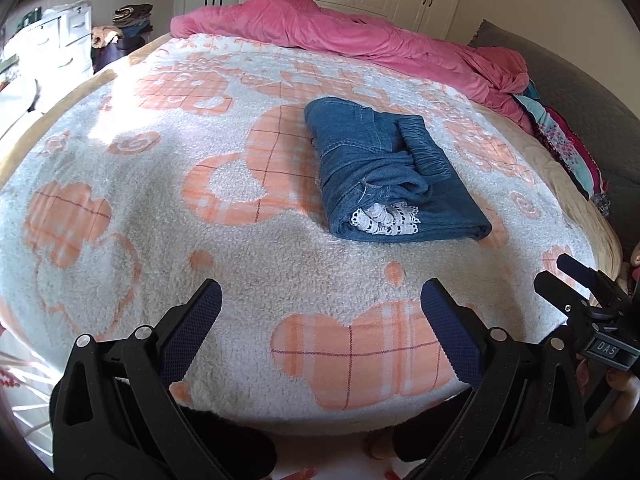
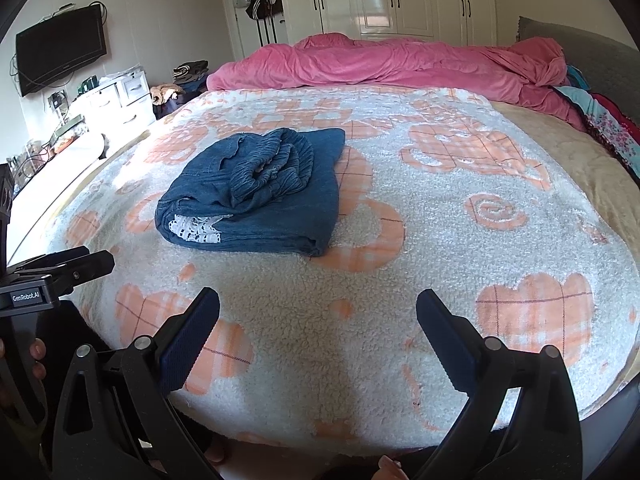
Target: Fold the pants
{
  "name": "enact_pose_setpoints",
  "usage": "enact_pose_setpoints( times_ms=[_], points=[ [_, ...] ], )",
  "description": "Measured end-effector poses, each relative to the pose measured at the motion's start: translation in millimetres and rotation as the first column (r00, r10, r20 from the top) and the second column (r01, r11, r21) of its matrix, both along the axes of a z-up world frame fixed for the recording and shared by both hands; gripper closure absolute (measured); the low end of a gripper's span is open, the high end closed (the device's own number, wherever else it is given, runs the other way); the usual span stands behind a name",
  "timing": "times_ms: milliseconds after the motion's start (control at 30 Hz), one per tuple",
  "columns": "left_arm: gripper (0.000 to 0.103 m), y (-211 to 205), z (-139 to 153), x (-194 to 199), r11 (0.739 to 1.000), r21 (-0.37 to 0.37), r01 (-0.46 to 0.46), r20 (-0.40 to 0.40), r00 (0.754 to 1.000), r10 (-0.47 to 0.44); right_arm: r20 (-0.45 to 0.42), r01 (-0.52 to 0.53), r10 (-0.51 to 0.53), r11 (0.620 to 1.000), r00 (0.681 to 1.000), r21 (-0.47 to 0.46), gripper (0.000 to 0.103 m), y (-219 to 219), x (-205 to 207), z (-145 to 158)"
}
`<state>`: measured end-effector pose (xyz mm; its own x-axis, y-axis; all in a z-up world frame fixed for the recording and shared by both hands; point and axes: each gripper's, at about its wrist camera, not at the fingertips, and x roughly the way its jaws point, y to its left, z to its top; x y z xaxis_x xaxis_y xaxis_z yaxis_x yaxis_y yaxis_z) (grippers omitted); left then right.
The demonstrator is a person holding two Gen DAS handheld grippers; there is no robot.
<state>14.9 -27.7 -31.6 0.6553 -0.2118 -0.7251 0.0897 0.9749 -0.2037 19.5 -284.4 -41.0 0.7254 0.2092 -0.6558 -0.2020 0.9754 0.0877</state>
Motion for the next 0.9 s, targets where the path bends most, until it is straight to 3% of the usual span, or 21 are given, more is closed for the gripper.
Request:
enact_pose_setpoints(
  times_ms=[633, 767, 900],
  points=[
    [0.009, 9.1, -6.7, 9.3, 0.999, 0.042, -0.021, -0.028, 0.999, 0.022, -0.034, 0.016, -0.017, 1.000, 0.999, -0.026, 0.005, -4.9, 16.2, -8.2],
    [0.009, 24.8, -19.1, 19.2, 0.999, 0.010, -0.050, -0.085, 0.995, 0.051, -0.044, 0.036, -0.038, 0.998, 0.998, -0.044, 0.005, -13.6, 27.1, -10.7],
    [0.009, 54.3, -17.8, 30.1, 0.994, -0.001, -0.111, -0.078, 0.991, 0.111, -0.046, 0.094, -0.096, 0.994, 0.994, -0.050, 0.005, -37.8, 43.7, -9.8]
  ],
)
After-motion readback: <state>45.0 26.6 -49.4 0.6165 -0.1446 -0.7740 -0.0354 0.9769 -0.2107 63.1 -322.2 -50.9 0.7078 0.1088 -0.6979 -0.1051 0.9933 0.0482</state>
